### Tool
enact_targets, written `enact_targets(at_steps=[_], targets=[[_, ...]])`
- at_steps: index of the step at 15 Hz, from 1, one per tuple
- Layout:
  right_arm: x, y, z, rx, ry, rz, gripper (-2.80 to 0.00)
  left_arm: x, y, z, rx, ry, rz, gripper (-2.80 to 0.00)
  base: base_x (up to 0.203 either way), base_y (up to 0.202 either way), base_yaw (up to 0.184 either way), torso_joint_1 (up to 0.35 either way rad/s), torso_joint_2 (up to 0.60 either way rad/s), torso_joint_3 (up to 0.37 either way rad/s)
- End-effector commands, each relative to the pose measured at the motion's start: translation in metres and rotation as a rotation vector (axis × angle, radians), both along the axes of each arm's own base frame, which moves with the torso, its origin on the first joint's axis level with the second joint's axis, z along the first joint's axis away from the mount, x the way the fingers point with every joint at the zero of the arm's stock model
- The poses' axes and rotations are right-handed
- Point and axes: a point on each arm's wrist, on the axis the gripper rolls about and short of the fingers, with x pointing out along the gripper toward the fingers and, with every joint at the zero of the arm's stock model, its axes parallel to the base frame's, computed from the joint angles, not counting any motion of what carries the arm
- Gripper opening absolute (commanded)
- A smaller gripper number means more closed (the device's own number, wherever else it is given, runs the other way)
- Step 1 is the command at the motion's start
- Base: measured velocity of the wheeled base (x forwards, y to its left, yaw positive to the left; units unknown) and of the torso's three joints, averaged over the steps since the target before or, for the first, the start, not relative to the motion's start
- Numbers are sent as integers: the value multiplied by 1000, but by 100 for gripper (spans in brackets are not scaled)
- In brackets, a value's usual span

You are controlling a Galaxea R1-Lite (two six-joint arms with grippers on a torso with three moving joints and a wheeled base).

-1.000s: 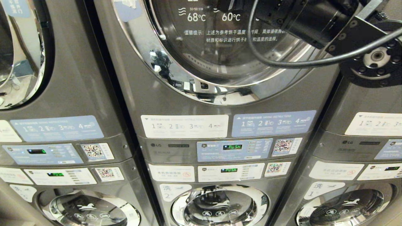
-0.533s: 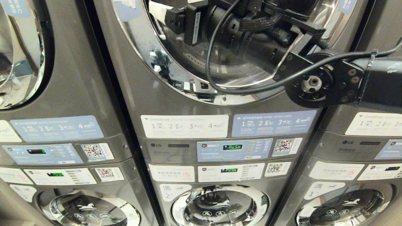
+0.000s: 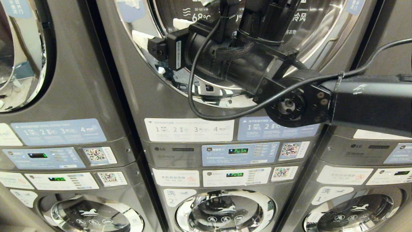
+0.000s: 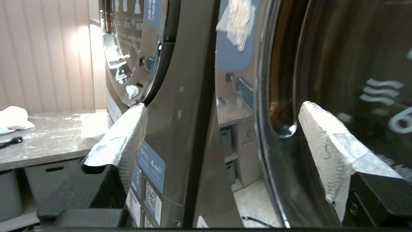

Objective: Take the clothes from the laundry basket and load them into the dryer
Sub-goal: Open the dryer

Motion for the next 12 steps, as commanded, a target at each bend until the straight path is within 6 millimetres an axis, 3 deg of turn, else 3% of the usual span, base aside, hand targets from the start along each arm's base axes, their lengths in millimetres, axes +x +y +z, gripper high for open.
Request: enact_targets(at_steps=[1, 12], targets=[[3, 6, -8, -11, 6, 13, 0, 0, 0, 0, 0, -2, 0, -280, 0, 0, 0, 0, 0, 0], [21, 4, -17, -15, -17, 30, 0, 0, 0, 0, -1, -2, 0, -280, 0, 0, 0, 0, 0, 0]])
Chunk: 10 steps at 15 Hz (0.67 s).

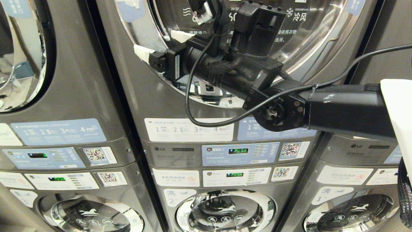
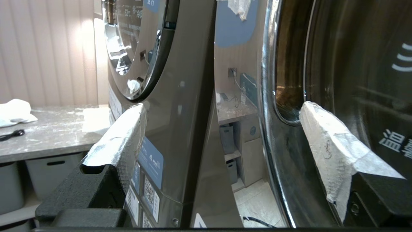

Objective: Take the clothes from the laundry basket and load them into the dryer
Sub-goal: Open the dryer

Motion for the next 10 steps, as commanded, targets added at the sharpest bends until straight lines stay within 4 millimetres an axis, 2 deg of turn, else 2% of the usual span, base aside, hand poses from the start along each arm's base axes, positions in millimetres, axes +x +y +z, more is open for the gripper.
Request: enact_targets(at_steps=[1, 8, 10], targets=[[2, -2, 0, -1, -5, 5, 0, 0, 0, 0, 0, -1, 0, -280, 0, 0, 0, 0, 0, 0], [0, -3, 2, -1, -12, 2, 0, 0, 0, 0, 0, -2, 0, -280, 0, 0, 0, 0, 0, 0], [-6, -9, 14, 19, -27, -8, 0, 0, 0, 0, 0, -2, 0, -280, 0, 0, 0, 0, 0, 0]])
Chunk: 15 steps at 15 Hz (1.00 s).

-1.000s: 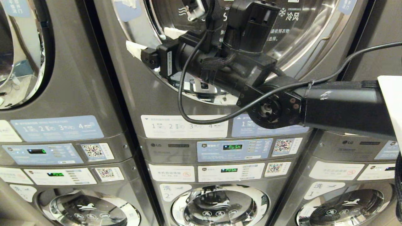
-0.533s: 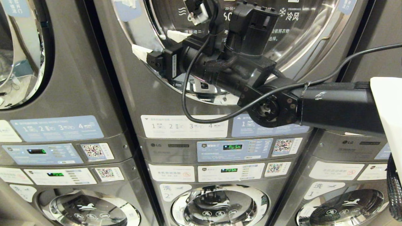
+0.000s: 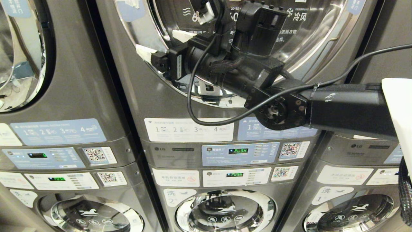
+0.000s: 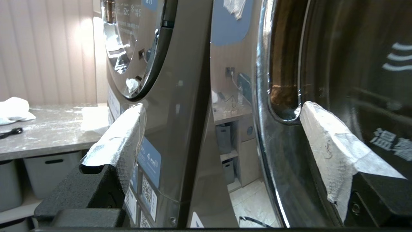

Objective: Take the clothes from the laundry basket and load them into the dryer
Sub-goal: Open the dryer

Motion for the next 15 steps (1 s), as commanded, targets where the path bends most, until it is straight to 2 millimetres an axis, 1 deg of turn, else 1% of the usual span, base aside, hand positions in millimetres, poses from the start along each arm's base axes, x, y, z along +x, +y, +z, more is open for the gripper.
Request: enact_targets(at_steps=[1, 9, 11, 15], targets=[[-9, -10, 17, 30, -26, -9, 0, 0, 0, 0, -1, -2, 0, -280, 0, 0, 0, 0, 0, 0], [-9, -12, 19, 26, -33, -37, 0, 0, 0, 0, 0, -2, 0, -280, 0, 0, 0, 0, 0, 0], [-12, -16, 25, 24, -57, -44, 0, 0, 0, 0, 0, -2, 0, -280, 0, 0, 0, 0, 0, 0], [-20, -24, 34, -9, -27, -42, 0, 0, 0, 0, -1, -2, 0, -280, 0, 0, 0, 0, 0, 0]])
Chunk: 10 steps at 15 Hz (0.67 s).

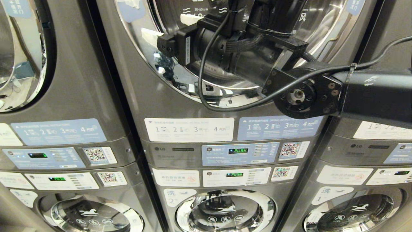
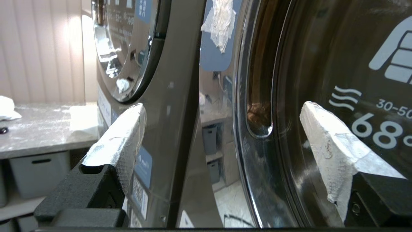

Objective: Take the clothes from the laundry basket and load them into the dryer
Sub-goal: Open the dryer

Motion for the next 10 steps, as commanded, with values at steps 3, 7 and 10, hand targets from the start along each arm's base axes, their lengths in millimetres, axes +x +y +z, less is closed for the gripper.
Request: enact_targets(at_steps=[3, 7, 10], targets=[[-7, -8, 12, 15, -17, 0, 0, 0, 0, 0, -1, -2, 0, -280, 0, 0, 0, 0, 0, 0], [-9, -9, 13, 7, -12, -1, 0, 0, 0, 0, 0, -2, 0, -280, 0, 0, 0, 0, 0, 0], [-20, -21, 27, -6, 22, -45, 0, 0, 0, 0, 0, -2, 0, -280, 0, 0, 0, 0, 0, 0]])
